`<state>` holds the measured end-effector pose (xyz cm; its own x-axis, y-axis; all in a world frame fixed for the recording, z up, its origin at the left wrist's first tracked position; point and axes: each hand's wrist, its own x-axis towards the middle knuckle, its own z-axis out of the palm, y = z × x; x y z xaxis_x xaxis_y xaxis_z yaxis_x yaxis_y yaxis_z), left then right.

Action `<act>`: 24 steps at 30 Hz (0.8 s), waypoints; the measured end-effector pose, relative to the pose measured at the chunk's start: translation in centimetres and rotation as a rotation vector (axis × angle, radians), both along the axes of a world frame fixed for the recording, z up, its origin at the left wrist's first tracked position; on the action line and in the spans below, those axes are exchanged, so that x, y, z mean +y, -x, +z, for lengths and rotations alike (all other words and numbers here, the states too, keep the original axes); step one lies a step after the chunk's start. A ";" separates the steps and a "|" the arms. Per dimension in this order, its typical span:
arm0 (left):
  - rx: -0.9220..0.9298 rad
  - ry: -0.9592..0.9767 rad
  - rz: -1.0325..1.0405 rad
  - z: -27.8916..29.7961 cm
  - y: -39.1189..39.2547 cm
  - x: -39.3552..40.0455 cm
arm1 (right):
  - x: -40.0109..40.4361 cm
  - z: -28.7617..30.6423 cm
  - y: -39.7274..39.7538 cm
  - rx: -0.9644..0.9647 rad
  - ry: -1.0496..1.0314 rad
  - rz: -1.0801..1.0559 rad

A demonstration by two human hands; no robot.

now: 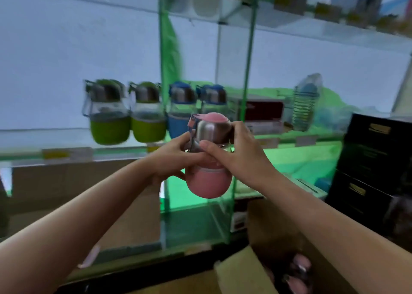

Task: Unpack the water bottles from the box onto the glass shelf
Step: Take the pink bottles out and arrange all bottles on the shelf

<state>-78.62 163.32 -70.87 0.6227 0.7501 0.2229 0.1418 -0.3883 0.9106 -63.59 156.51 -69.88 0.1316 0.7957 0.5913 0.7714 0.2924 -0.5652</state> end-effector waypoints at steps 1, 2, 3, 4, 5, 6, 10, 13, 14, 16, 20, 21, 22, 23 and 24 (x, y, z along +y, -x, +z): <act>0.014 -0.022 0.009 1.2 1.8 0.1 | 0.4 0.7 1.5 0.004 -0.008 0.032; 0.025 -0.039 0.017 2.3 3.5 0.2 | 0.7 1.3 2.9 0.011 -0.019 0.060; 0.034 -0.060 0.039 3.5 5.3 0.3 | 1.2 2.1 4.6 0.019 -0.033 0.091; 0.038 -0.070 0.059 4.4 7.2 0.5 | 1.8 2.8 6.3 0.029 -0.033 0.118; 0.036 -0.074 0.082 5.3 8.9 0.7 | 2.4 3.5 7.9 0.037 -0.035 0.139; 0.037 -0.081 0.103 6.2 10.6 1.0 | 3.1 4.1 9.5 0.036 -0.031 0.156; 0.067 -0.116 0.186 8.6 17.2 3.2 | 6.1 5.9 15.5 0.048 -0.034 0.217; 0.105 -0.113 0.211 9.5 21.4 5.7 | 8.7 6.0 19.0 0.040 0.008 0.298; 0.114 -0.101 0.221 9.5 22.9 6.6 | 9.8 5.9 20.3 0.019 0.037 0.324; 0.127 -0.078 0.242 9.3 25.5 8.7 | 12.2 5.6 22.5 -0.042 0.112 0.358; 0.140 -0.022 0.294 8.5 28.3 13.1 | 16.9 5.5 26.1 -0.088 0.215 0.318; 0.146 -0.001 0.307 8.3 28.5 14.0 | 18.0 5.5 26.8 -0.103 0.224 0.291; 0.153 0.024 0.314 8.1 28.6 15.0 | 19.1 5.5 27.2 -0.115 0.235 0.269; 0.160 0.043 0.313 7.9 28.7 15.9 | 20.2 5.6 27.6 -0.116 0.252 0.251; 0.160 0.062 0.312 7.7 28.7 16.9 | 21.2 5.6 27.8 -0.111 0.275 0.235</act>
